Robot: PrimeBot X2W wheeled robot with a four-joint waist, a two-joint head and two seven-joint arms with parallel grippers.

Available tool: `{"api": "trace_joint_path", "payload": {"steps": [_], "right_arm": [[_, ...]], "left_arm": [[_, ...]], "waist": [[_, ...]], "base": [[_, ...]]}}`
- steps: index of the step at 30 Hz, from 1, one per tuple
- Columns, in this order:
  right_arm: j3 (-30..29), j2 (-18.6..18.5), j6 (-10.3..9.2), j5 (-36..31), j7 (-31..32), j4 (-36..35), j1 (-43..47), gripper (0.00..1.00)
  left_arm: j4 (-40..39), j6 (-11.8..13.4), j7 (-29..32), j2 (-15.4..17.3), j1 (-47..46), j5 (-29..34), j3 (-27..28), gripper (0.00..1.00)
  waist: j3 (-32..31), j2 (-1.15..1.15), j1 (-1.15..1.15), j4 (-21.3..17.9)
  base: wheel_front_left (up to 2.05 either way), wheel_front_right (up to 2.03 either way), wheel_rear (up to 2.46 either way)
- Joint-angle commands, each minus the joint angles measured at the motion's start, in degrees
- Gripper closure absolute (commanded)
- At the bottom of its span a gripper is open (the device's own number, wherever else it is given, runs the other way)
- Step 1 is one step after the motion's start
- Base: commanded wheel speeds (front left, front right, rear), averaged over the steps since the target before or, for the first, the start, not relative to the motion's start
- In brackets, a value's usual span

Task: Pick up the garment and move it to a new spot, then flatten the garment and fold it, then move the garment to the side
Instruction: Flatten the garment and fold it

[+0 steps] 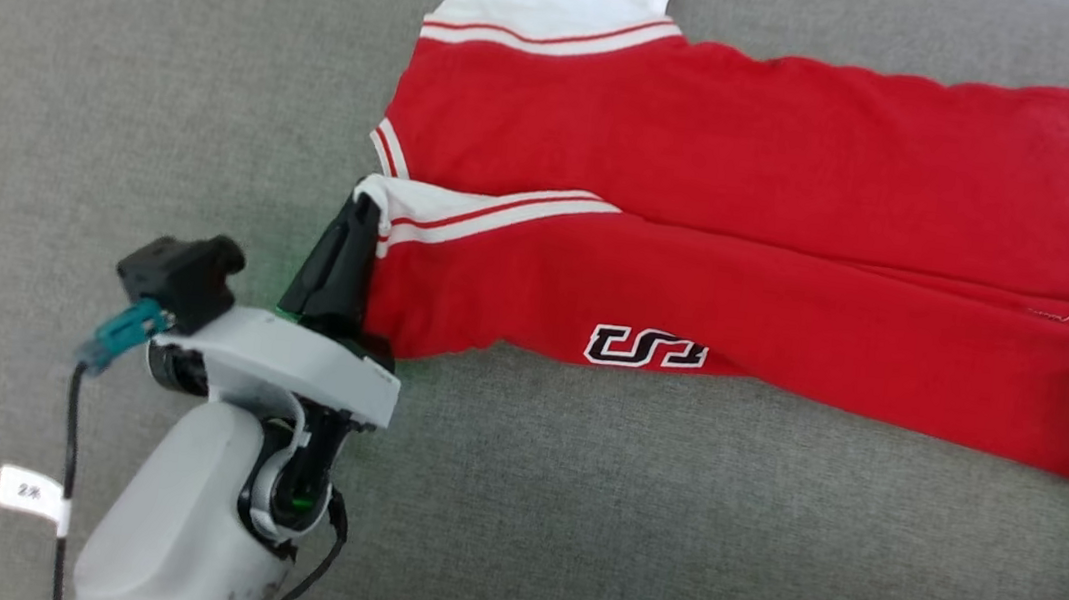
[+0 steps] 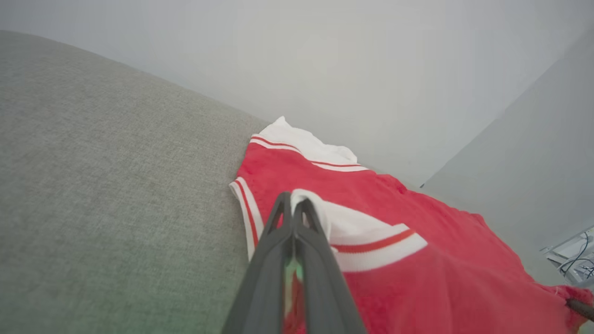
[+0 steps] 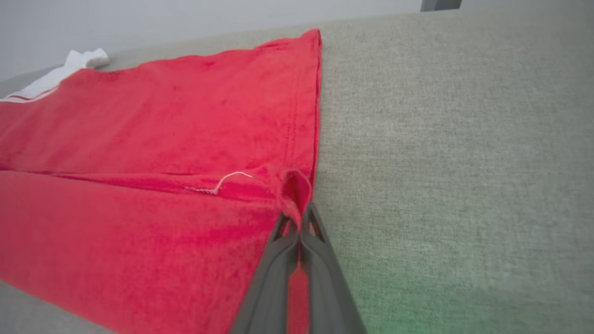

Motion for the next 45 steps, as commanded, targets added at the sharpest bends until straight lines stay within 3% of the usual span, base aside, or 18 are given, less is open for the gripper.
{"api": "trace_joint_path", "payload": {"steps": [1, 9, 10, 12, 13, 14, 20, 24, 29, 32, 36, 45], "right_arm": [[0.3, 0.0, -0.06, -0.8, -0.3, 0.3, -0.7, 1.0], [3.4, 0.0, -0.06, -2.7, -5.1, 6.6, -3.6, 1.0], [3.7, 0.2, -0.06, -2.8, -5.8, 7.2, -3.8, 0.88], [4.3, 0.2, -0.06, -3.0, -6.9, 8.3, -4.0, 0.56], [4.4, 0.2, -0.06, -3.0, -7.5, 8.8, -4.1, 0.29], [4.5, 0.3, -0.06, -3.0, -8.1, 9.2, -4.1, 0.0], [3.1, 0.3, -0.06, -3.7, -11.9, 9.8, -3.2, 0.0], [1.4, 1.0, -0.06, -4.5, -14.3, 8.3, -2.6, 0.0], [0.0, 1.8, -0.06, -5.3, -15.2, 4.9, -1.3, 0.0], [-0.7, 2.3, -0.06, -5.8, -14.6, 2.6, -0.8, 0.0], [-1.5, 3.0, -0.06, -6.1, -13.4, 0.1, -0.1, 0.0], [-1.6, 3.7, -0.06, -6.6, -10.9, -5.2, 0.4, 0.0]], "left_arm": [[0.4, -0.3, -0.3, 0.1, -0.8, 0.5, 0.1, 1.0], [7.6, -1.6, -0.5, -0.4, -4.3, 5.0, -1.3, 1.0], [8.1, -1.9, -0.5, -0.4, -4.5, 5.3, -1.4, 0.99], [9.4, -2.5, -0.5, 0.3, -5.2, 6.2, -2.1, 0.66], [9.9, -2.8, -0.5, 0.8, -5.6, 6.7, -2.6, 0.36], [10.2, -3.1, -0.2, 1.4, -6.1, 7.3, -3.1, 0.0], [8.5, -4.8, 5.7, 7.1, -10.0, 10.7, -7.5, 0.0], [4.0, -5.2, 13.3, 11.8, -12.9, 10.8, -9.6, 0.0], [-1.5, -5.5, 29.4, 17.5, -17.0, 7.8, -12.6, 0.0], [-4.3, -5.7, 41.4, 19.7, -18.5, 3.8, -15.5, 0.0], [-7.6, -5.6, 52.7, 22.2, -20.0, -1.6, -18.3, 0.0], [-5.7, -4.2, 74.0, 23.9, -24.0, -10.1, -21.3, 0.0]], "waist": [[1.2, 0.0, 0.0, 0.5], [1.5, 0.0, 0.0, 0.6], [1.2, 0.0, 0.0, 0.6], [0.4, 0.0, 0.0, 0.6], [0.0, 0.0, 0.0, 0.6], [-0.5, 0.0, 0.0, 0.6], [-4.1, 0.0, 0.0, 0.5], [-6.4, 0.0, 0.0, 0.1], [-8.3, 0.0, 0.0, -0.5], [-9.0, 0.0, 0.0, -0.9], [-9.1, 0.0, 0.0, -1.5], [-7.4, 0.0, 0.0, -3.3]], "base": [[0.0, 0.0, 0.0], [0.0, 0.0, 0.0], [0.0, 0.0, 0.0], [0.0, 0.0, 0.0], [0.0, 0.0, 0.0], [0.0, 0.0, 0.0], [0.0, 0.0, 0.0], [0.0, 0.0, 0.0], [0.0, 0.0, 0.0], [0.0, 0.0, 0.0], [0.0, 0.0, 0.0], [0.0, 0.0, 0.0]]}}
